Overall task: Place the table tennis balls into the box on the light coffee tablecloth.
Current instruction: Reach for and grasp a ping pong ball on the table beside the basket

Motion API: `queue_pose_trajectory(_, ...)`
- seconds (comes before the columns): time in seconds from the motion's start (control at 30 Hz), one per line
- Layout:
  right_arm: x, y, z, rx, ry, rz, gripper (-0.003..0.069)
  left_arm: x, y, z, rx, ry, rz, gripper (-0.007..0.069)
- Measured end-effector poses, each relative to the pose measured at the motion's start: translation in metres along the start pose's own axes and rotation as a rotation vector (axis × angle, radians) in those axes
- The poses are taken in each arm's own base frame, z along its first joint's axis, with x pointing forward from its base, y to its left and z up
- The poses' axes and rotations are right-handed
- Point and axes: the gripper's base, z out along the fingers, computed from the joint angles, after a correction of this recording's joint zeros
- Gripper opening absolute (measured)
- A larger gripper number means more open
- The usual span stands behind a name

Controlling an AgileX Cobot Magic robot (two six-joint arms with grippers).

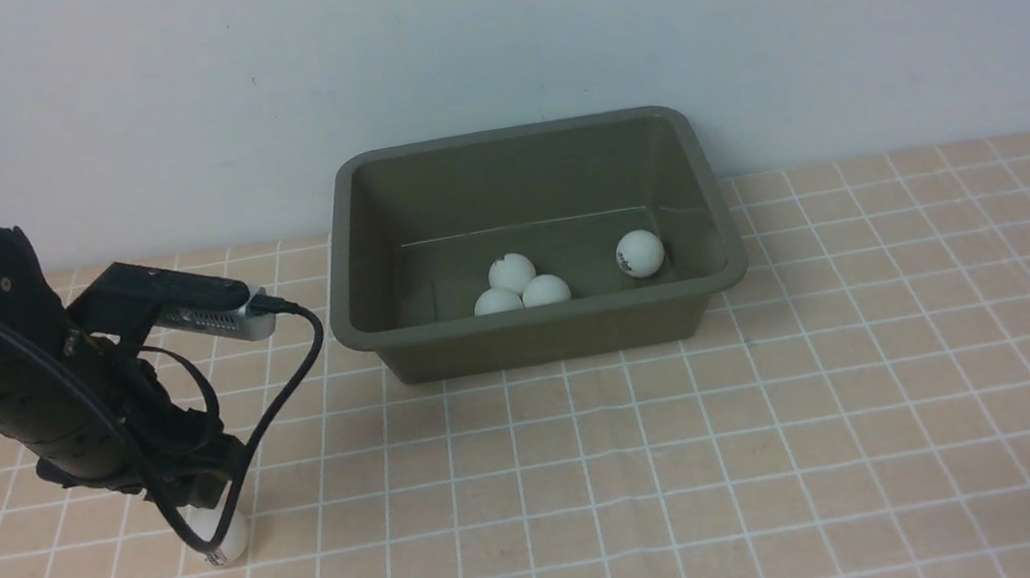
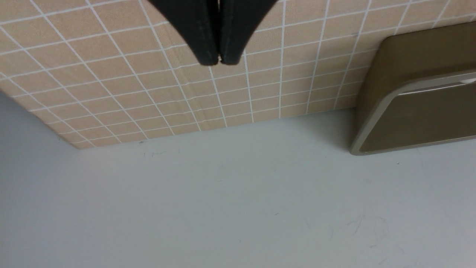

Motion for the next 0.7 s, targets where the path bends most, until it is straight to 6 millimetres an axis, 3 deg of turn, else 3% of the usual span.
queue_pose_trajectory(0.7, 0.000, 0.000, 0.000, 0.000, 0.000, 0.000, -0.0013, 0.000, 0.003, 0.061, 0.024, 0.116, -0.015, 0.0407)
